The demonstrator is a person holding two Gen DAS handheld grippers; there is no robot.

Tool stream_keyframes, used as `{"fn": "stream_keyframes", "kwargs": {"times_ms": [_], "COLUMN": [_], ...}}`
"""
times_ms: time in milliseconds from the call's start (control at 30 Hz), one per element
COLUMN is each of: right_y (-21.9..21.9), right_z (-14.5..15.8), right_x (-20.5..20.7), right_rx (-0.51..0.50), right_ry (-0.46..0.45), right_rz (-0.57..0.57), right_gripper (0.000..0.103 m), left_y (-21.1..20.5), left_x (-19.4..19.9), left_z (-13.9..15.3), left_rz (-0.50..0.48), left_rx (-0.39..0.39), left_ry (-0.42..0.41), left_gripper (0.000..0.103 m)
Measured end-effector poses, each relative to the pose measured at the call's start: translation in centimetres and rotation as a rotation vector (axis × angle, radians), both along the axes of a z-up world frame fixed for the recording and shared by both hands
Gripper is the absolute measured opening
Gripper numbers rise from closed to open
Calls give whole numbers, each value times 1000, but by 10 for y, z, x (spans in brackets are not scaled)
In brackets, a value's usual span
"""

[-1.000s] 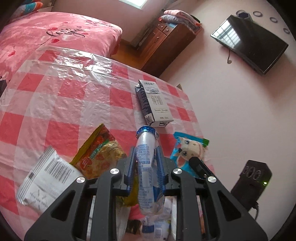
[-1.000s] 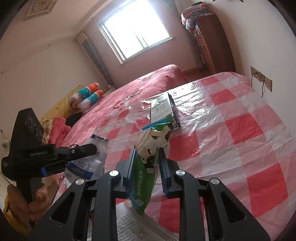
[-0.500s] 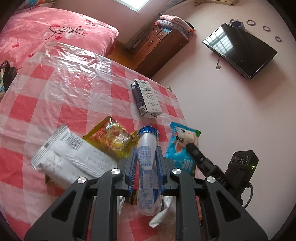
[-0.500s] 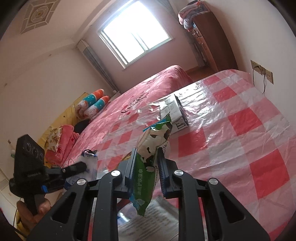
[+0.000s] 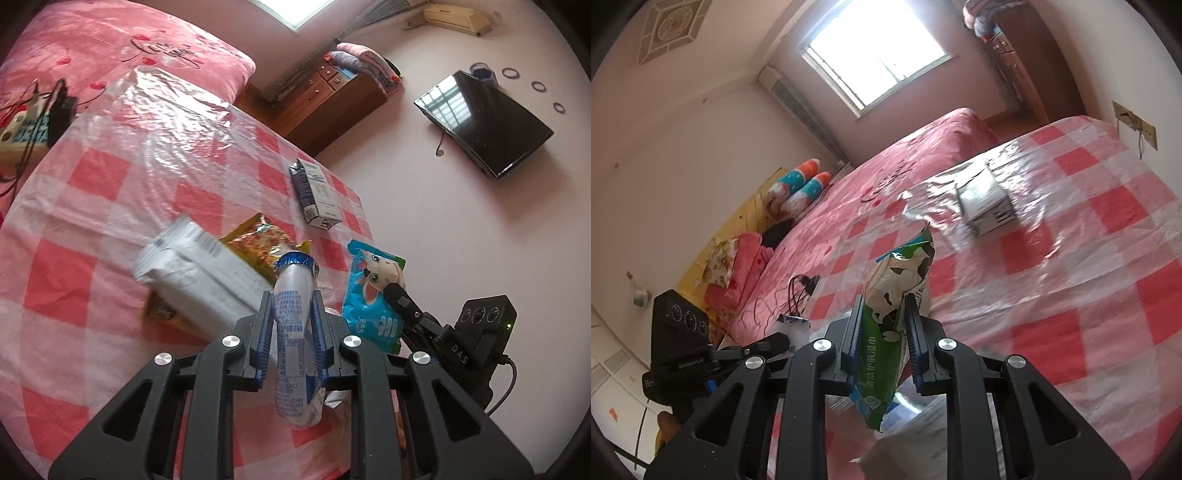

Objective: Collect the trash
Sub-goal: 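Carry the bottle and tissue pack toward the orange bucket with both grippers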

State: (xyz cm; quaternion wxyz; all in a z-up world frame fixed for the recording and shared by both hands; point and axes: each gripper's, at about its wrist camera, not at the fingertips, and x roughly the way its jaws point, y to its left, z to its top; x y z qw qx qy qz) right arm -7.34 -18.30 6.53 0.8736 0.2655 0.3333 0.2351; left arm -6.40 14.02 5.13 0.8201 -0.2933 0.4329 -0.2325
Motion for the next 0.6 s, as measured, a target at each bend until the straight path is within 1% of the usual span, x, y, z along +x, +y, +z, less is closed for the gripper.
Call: {"fn": "stream_keyframes", "kwargs": {"times_ms": [100, 267, 500, 600], "right_y": [15, 48, 113, 147], "right_z": [0, -3, -5, -7], "right_x": [-1, -3, -12, -17], "right_rx": [5, 17, 22, 24], "right_ry": [14, 47, 88, 107], "right_rz": [33, 111, 262, 338], "right_gripper": [22, 22, 22, 22], "left_y": [11, 41, 90, 116], "left_x": [-4, -16, -45, -60], "left_z": [-2, -8, -17, -22], "left_rz": [16, 58, 136, 183], "left_rx": [-14, -41, -47, -46], "left_ry": [0, 2, 10, 20], "left_gripper": [22, 22, 22, 22]}}
